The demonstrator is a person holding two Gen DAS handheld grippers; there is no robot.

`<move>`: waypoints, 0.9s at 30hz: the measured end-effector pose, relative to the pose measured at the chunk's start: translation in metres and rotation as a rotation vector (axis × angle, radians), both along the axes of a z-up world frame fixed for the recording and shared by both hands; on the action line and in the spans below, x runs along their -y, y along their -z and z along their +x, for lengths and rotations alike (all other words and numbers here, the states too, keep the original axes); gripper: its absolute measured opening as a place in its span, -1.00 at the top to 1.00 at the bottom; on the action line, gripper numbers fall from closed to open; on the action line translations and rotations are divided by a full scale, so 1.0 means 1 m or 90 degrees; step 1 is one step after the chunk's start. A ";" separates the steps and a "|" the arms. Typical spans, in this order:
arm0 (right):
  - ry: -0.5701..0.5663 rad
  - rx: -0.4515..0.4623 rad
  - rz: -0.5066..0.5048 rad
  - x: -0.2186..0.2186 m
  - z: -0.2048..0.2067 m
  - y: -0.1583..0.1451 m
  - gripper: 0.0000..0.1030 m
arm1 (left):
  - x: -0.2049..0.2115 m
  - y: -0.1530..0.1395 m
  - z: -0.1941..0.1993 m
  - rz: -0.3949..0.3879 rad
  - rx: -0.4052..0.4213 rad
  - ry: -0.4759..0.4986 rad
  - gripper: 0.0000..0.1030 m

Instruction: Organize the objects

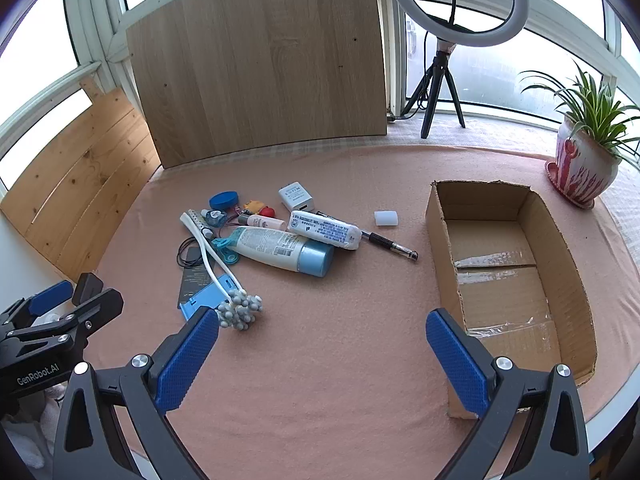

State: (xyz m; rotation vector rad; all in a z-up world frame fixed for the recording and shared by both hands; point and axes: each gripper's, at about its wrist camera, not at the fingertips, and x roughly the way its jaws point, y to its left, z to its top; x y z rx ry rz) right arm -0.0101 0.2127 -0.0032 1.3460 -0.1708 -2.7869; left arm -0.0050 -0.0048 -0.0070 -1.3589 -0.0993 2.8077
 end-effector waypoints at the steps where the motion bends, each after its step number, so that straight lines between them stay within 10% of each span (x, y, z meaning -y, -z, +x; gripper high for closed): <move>1: 0.000 0.000 0.000 0.000 0.000 0.000 -0.99 | 0.000 0.000 0.000 0.001 0.000 0.000 -1.00; 27: 0.004 0.003 0.013 0.003 -0.002 0.001 -0.99 | 0.003 0.003 -0.004 0.004 0.003 -0.006 -1.00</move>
